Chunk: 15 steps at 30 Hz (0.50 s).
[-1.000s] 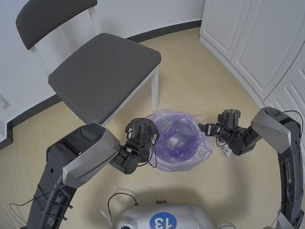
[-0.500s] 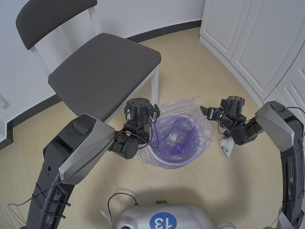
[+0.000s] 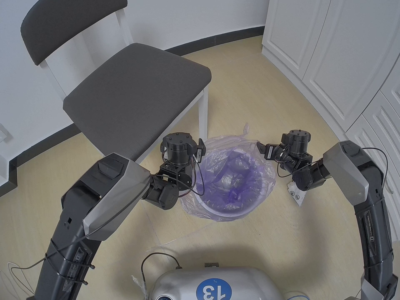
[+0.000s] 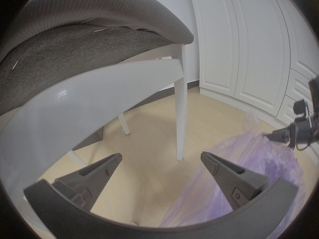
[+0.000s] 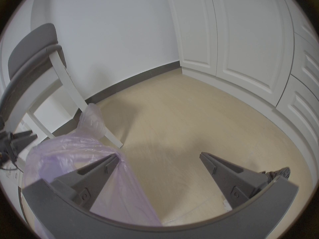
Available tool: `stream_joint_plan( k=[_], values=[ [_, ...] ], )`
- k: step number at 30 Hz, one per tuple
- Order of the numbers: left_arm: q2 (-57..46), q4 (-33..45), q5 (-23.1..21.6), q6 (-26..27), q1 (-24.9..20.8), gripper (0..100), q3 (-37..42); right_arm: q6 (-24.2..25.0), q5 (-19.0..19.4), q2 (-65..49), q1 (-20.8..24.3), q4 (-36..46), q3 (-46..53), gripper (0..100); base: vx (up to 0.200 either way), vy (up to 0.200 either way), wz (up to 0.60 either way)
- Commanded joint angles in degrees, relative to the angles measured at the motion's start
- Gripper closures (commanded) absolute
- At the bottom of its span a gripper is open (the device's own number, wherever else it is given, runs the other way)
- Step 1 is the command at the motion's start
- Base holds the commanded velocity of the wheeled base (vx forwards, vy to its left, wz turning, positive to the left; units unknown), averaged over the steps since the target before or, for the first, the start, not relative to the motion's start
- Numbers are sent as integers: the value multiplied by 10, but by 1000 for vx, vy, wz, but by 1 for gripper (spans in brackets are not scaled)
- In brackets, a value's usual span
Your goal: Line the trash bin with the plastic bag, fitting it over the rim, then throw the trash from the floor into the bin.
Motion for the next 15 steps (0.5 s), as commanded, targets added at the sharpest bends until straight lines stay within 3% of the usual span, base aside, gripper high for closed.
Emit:
stream_joint_plan(
  k=[1,9,15],
  values=[
    [-3,-11,0,0,0,0,5,0,0,38,0,2,-7,0,0,0,0],
    [-50,-32,0,3,-23,0,76,0,0,59,0,1,-7,0,0,0,0],
    [-82,-33,-4,0,-33,0,185,7,0,54,0,-1,-10,0,0,0,0]
  ],
)
